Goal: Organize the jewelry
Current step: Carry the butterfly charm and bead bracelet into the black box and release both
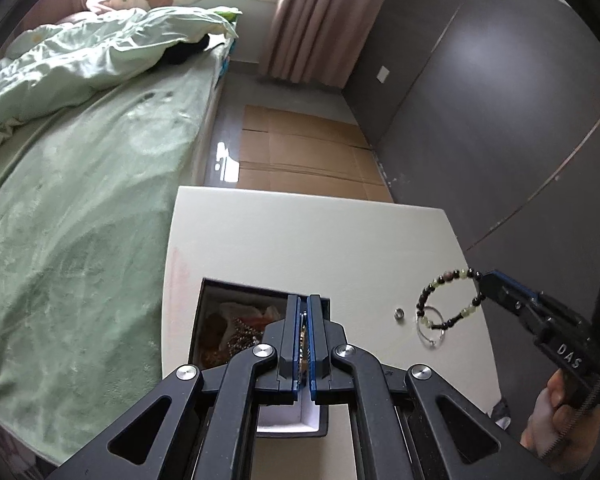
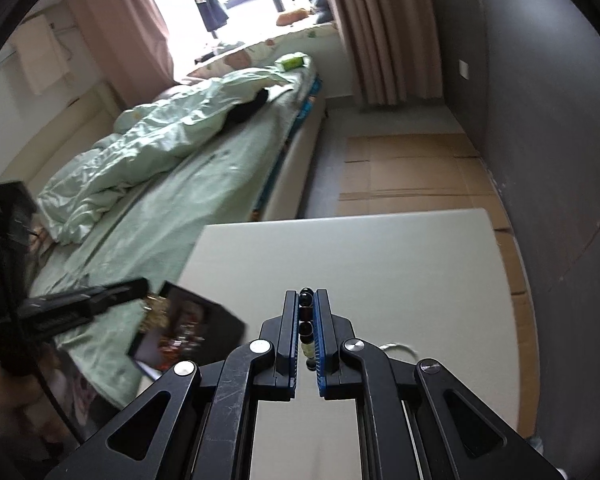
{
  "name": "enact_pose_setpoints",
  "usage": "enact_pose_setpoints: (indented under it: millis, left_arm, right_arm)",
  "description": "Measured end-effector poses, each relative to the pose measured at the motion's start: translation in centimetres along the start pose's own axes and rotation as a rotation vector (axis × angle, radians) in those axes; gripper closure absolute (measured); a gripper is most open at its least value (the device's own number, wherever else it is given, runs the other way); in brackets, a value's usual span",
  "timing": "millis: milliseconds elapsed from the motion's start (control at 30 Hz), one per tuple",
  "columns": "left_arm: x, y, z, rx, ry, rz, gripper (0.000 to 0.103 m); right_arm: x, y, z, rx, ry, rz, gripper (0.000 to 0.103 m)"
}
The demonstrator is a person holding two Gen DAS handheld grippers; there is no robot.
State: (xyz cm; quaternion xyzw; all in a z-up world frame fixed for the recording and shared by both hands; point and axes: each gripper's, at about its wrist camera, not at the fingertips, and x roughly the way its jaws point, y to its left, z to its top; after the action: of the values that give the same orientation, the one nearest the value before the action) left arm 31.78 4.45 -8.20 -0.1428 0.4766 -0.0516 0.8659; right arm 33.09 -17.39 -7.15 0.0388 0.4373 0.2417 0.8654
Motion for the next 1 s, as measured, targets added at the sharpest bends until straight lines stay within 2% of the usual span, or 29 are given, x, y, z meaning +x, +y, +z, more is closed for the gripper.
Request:
enact_pose_setpoints:
  millis: [100,133,167,200,233,267,567,700,1000]
  left_arm:
    - [-0.1,0.9,-0.5,-0.016,0.025,-0.010,0.098]
    - [-0.2,1.1,-0.7,-0.020,0.024,-0.005,0.091]
    - [-0.4,1.5,-0.9,-0.025,0.019,-0.003,0.075]
    - [-0.6,1.9,-1.0,-0.031,0.013,-0.007,0.064]
    - [-1.0,2.3,-1.3,-0.042,0.000,-0.014,0.049]
    - [-1.4,2.7,-1.4,-0.050,-0.014,-0.018,0.045]
    - [-3.7,5.8,-2.4,-0.098,-0.048,-0.007,0.045]
    - [-4.4,6.9,-2.9,-0.112,-0.052,-0.008,0.045]
    - [-4.8,8.0,-3.6,-0.133,-0.052,-0.012,0.045]
  right_arm:
    - [-0.2,1.8,0.1,-0.023,-0.004,0.026,0.095]
    - [-0.1,2.3,0.2,-0.027,-0.004,0.032,0.095]
    - [-0.2,3.0,0.1,-0.033,-0.005,0.041,0.095]
    - [-0.3,3.7,0.2,-0.040,-0.006,0.050,0.095]
    - [-0.2,4.1,0.1,-0.044,-0.006,0.056,0.095]
    - [-0.2,4.8,0.1,-0.050,-0.007,0.066,0.095]
    - [0.4,9.2,0.0,-0.104,0.002,0.114,0.095]
    - [1.1,10.8,-0.1,-0.129,0.012,0.105,0.095]
    - [2.7,11.6,-0.4,-0.132,0.038,0.055,0.095]
